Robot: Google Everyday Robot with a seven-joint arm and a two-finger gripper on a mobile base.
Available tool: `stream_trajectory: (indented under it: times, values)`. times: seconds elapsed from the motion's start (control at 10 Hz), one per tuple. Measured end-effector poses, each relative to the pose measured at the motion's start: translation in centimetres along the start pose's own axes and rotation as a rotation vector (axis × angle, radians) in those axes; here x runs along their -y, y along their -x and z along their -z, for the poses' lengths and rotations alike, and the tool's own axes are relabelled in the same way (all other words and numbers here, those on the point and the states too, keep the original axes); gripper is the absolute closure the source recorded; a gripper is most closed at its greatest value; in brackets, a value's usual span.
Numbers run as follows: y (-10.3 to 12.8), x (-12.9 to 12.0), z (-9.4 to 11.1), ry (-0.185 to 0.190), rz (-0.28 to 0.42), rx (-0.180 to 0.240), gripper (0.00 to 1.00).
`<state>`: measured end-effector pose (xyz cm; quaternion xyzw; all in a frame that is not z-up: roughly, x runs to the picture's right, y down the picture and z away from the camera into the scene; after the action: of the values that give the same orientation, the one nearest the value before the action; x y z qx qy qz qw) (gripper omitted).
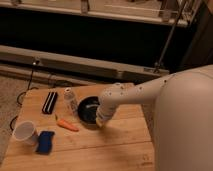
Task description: Push the ceramic bowl across the table
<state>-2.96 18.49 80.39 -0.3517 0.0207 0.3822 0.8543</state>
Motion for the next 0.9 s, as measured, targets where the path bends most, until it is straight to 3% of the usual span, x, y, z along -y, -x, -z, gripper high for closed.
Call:
stream_trajectory:
  times: [0.9]
  values:
    - [2.0,1.2,0.1,-0.027,0.018,-0.027,0.94]
